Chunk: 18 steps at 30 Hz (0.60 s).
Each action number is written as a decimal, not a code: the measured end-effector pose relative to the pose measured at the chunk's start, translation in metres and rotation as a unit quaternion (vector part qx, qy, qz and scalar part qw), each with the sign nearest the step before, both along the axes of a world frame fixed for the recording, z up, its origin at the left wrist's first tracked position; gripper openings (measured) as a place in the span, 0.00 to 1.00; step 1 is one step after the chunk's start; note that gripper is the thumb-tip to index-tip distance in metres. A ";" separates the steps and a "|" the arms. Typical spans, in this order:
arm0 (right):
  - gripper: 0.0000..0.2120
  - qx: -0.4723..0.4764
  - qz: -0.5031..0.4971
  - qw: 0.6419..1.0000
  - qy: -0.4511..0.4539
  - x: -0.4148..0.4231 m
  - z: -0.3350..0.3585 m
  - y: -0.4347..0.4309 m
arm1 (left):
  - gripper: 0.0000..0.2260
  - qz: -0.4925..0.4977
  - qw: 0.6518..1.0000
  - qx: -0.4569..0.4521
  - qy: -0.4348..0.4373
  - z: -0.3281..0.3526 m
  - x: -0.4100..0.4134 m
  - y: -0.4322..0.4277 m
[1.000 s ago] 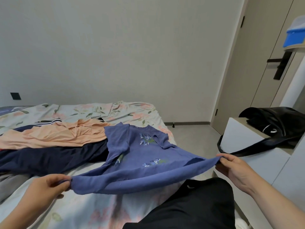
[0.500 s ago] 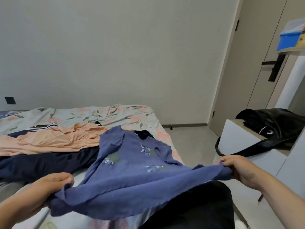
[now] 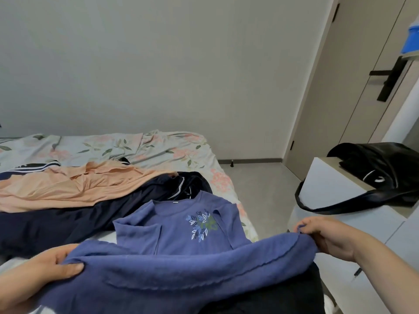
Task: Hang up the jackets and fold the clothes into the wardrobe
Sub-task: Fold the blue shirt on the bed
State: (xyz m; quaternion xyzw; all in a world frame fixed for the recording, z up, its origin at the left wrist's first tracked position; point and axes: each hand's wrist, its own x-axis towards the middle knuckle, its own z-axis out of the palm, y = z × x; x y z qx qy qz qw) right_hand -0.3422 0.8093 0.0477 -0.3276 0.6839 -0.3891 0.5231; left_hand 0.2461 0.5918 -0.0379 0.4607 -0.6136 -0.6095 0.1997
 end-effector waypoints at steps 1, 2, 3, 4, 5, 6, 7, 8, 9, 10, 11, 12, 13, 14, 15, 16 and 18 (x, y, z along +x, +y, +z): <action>0.16 -0.015 -0.017 1.000 -0.007 0.000 -0.004 -0.009 | 0.17 0.008 1.000 0.018 0.022 0.001 -0.006 -0.002; 0.14 -0.027 -0.033 0.999 -0.009 0.001 -0.009 -0.018 | 0.17 0.038 0.998 0.027 0.052 -0.004 -0.010 -0.009; 0.13 -0.037 -0.049 0.998 -0.008 0.001 -0.013 -0.030 | 0.13 0.096 0.993 0.022 0.068 -0.008 -0.015 -0.016; 0.12 -0.045 -0.066 0.997 -0.004 0.001 -0.017 -0.042 | 0.11 0.141 0.986 0.011 0.085 -0.012 -0.022 -0.022; 0.12 -0.051 -0.082 0.995 -0.002 0.000 -0.023 -0.055 | 0.10 0.174 0.981 0.007 0.083 -0.018 -0.027 -0.029; 0.12 -0.056 -0.098 0.994 -0.004 0.000 -0.028 -0.069 | 0.09 0.188 0.979 -0.001 0.083 -0.022 -0.033 -0.035; 0.13 -0.059 -0.113 0.992 -0.005 0.001 -0.033 -0.082 | 0.08 0.217 0.973 -0.004 0.078 -0.024 -0.038 -0.042; 0.13 -0.058 -0.124 0.991 -0.007 0.000 -0.038 -0.099 | 0.07 0.242 0.967 -0.006 0.084 -0.027 -0.043 -0.052; 0.13 -0.053 -0.135 0.989 0.000 -0.002 -0.042 -0.115 | 0.06 0.262 0.961 -0.002 0.091 -0.029 -0.047 -0.062; 0.13 -0.043 -0.144 0.988 0.015 -0.006 -0.047 -0.134 | 0.06 0.274 0.957 0.005 0.095 -0.032 -0.052 -0.074; 0.13 -0.027 -0.153 0.987 0.036 -0.011 -0.051 -0.153 | 0.07 0.281 0.954 0.015 0.102 -0.036 -0.056 -0.086; 0.12 -0.008 -0.161 0.985 0.054 -0.015 -0.053 -0.172 | 0.09 0.285 0.952 0.029 0.111 -0.040 -0.060 -0.096; 0.12 0.015 -0.170 0.983 0.061 -0.019 -0.058 -0.193 | 0.11 0.301 0.945 0.046 0.123 -0.046 -0.065 -0.109; 0.12 0.036 -0.184 0.980 0.058 -0.024 -0.062 -0.213 | 0.13 0.325 0.933 0.067 0.137 -0.048 -0.069 -0.119; 0.12 0.054 -0.201 0.977 0.046 -0.027 -0.068 -0.234 | 0.12 0.346 0.924 0.088 0.140 -0.051 -0.072 -0.131; 0.13 0.065 -0.220 0.973 0.029 -0.029 -0.073 -0.252 | 0.11 0.361 0.914 0.112 0.146 -0.054 -0.075 -0.141; 0.13 0.067 -0.250 0.966 -0.011 -0.028 -0.084 -0.287 | 0.12 0.383 0.904 0.130 0.135 -0.063 -0.078 -0.157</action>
